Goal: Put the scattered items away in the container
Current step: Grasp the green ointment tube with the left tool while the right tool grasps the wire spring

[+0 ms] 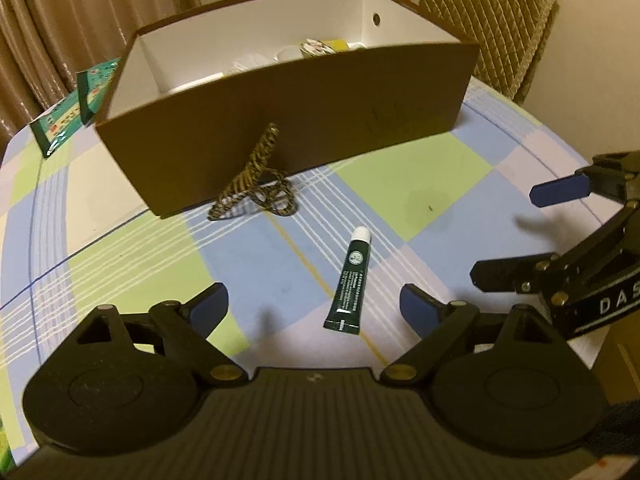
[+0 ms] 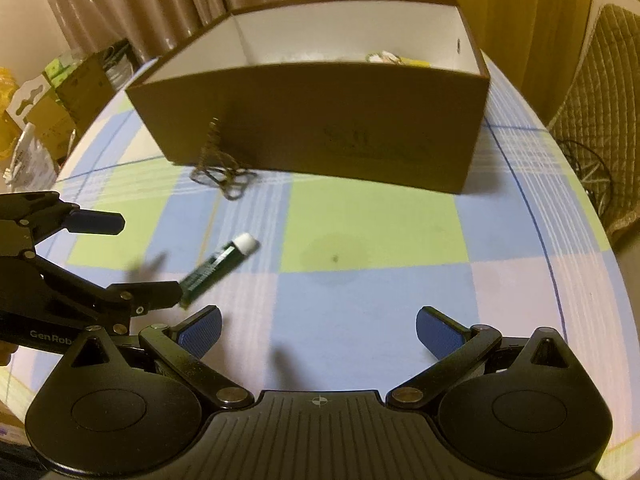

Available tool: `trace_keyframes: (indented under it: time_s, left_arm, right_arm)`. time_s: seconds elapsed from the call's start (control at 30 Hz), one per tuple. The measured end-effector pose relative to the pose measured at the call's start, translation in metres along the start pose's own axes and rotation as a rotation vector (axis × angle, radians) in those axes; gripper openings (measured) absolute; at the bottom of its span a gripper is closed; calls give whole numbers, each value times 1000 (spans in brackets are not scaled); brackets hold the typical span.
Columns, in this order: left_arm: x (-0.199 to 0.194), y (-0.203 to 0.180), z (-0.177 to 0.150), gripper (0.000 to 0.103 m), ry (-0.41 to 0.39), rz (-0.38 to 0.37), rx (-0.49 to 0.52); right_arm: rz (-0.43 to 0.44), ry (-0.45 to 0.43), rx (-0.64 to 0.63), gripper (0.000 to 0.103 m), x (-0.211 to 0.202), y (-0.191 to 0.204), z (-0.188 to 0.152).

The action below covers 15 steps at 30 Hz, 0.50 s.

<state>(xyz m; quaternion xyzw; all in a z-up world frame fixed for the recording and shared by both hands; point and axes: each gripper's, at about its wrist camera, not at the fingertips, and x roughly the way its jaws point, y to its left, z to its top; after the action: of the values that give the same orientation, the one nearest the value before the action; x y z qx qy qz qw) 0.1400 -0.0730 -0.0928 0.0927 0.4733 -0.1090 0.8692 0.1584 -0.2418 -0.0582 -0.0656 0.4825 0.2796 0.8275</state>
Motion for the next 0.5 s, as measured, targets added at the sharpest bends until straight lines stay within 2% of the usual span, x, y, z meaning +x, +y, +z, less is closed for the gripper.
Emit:
trace_keyframes:
  time_s: [0.03, 0.1, 0.27, 0.5]
  left_arm:
    - [3, -1, 0, 89, 3, 3, 4]
    - [10, -4, 1, 77, 14, 5, 15]
    - [26, -9, 6, 73, 43, 11, 22]
    - [43, -13, 16, 56, 59, -14, 20]
  right_arm:
    - [0, 4, 2, 101, 1, -3, 0]
    - [3, 14, 6, 101, 4, -9, 1]
    - [17, 25, 12, 101, 8, -18, 6]
    - [22, 31, 26, 101, 11, -29, 11]
